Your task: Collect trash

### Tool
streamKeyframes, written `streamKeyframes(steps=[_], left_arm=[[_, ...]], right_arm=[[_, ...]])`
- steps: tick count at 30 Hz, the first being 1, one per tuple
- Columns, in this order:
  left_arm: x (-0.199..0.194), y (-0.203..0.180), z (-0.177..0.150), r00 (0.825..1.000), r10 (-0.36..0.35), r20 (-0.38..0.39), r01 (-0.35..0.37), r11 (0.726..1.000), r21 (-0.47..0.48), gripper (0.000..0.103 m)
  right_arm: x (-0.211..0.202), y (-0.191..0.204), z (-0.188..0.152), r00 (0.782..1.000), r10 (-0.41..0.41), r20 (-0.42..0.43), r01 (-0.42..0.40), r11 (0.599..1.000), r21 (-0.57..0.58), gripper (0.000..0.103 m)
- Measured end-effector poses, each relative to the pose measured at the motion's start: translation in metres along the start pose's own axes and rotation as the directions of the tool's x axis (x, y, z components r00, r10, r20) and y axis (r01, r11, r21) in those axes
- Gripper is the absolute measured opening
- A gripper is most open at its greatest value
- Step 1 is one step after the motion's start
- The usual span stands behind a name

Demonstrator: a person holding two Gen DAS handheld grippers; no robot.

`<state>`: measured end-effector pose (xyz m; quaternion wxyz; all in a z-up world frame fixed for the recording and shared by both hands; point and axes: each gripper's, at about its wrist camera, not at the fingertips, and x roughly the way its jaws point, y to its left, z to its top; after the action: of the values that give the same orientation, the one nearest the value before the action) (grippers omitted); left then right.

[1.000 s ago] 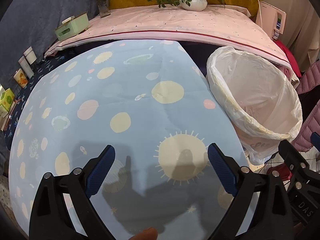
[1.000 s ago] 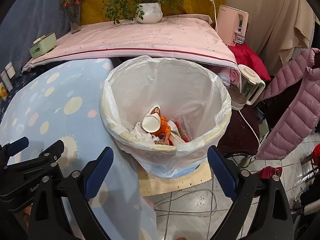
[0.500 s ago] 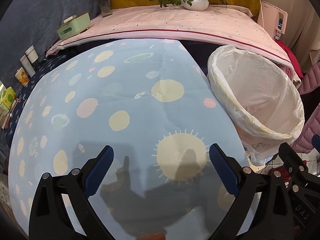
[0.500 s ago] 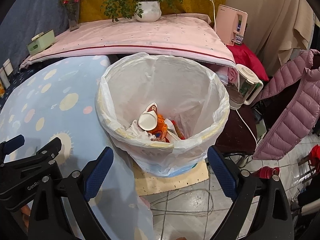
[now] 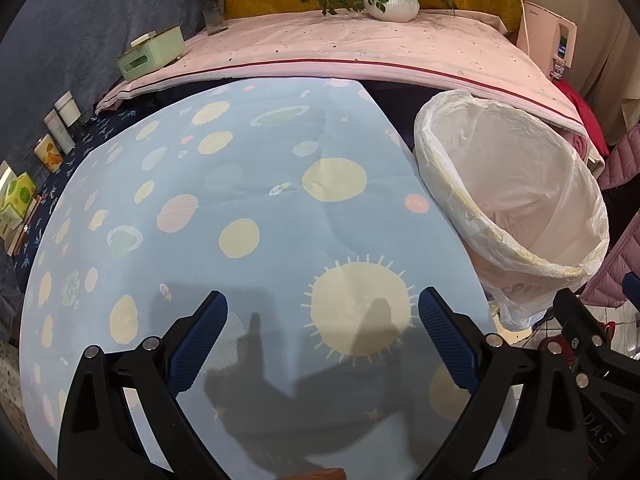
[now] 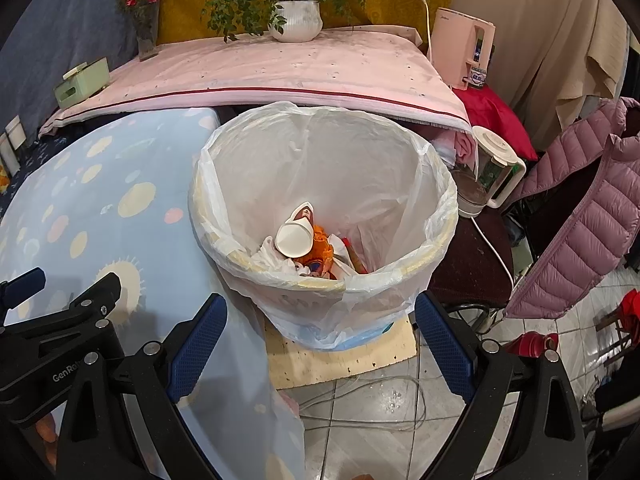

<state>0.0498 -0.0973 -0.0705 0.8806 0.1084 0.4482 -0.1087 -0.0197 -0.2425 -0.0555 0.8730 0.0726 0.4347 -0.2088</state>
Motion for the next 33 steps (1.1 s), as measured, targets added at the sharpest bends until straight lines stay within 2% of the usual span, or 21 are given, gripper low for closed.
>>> streamKeyframes(steps=[33], left_arm=[[-0.0052, -0.0069, -0.0023, 1.0, 0.003, 0.01, -0.003, 1.0, 0.012, 0.092]], right_arm=[[0.0011, -0.0051, -0.0033, 1.0, -0.002, -0.002, 0.002, 1.0, 0.01, 0.091]])
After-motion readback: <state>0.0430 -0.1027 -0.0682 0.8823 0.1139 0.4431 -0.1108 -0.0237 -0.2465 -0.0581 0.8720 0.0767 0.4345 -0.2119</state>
